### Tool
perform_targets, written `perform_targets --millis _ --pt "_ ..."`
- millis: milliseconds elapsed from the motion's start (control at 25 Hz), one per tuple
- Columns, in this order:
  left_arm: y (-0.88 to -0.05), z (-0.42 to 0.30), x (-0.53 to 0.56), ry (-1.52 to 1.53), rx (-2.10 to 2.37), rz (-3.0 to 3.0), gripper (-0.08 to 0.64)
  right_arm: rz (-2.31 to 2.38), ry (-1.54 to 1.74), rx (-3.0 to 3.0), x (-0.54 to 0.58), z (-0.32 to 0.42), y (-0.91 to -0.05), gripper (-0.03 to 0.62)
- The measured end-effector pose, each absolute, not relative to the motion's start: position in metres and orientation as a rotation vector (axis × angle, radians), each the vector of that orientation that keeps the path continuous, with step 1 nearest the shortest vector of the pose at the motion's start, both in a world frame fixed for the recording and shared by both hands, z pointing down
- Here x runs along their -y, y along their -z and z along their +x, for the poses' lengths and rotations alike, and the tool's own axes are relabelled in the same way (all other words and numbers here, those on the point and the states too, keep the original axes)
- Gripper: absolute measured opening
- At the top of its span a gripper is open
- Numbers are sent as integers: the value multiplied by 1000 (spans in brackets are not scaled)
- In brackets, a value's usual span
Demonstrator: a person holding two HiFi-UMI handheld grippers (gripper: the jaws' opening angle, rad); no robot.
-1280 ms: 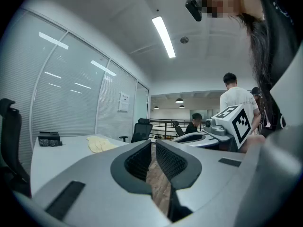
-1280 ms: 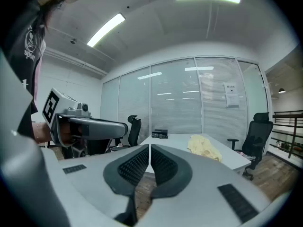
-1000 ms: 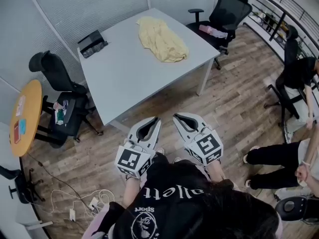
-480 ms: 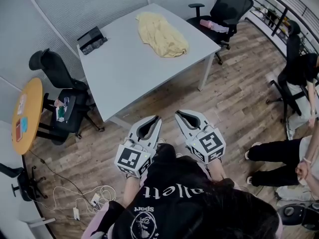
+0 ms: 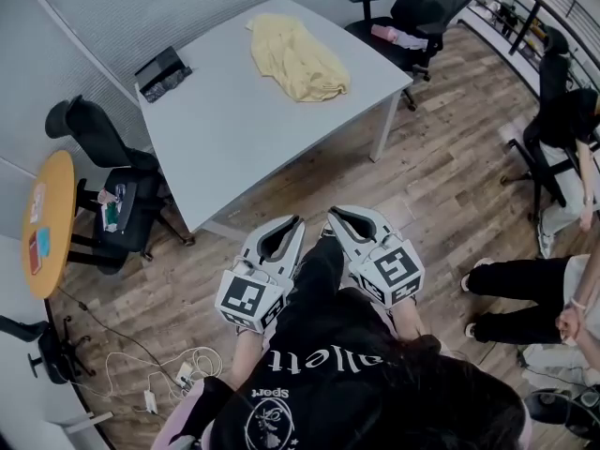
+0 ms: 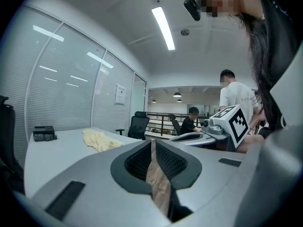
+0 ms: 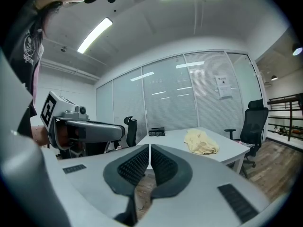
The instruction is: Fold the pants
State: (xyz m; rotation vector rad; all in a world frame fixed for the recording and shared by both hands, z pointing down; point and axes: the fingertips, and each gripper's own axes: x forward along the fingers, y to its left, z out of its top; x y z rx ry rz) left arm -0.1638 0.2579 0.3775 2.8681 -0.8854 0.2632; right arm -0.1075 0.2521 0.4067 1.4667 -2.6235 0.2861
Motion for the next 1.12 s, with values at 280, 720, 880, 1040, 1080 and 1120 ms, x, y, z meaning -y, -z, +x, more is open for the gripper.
perform_targets --millis 280,720,880,1040,1080,1120 --pt "-389 -133 -224 -251 808 2865 48 1508 -309 2574 -221 -77 -417 31" --pt "-390 -99 -110 -269 764 2877 48 1546 -347 2511 -113 -32 -422 31" --pt "-386 -83 -63 -264 740 2883 48 1589 -339 2481 -71 -12 -417 31" --pt "-383 -68 -30 -250 698 2896 48 1628 -344 2443 -38 8 -414 31" --pt "-383 -65 -21 -247 693 2896 48 1632 -343 2436 -30 11 -414 31" --pt "-383 -63 -13 -244 689 2896 48 1633 -343 2429 -22 13 -414 31"
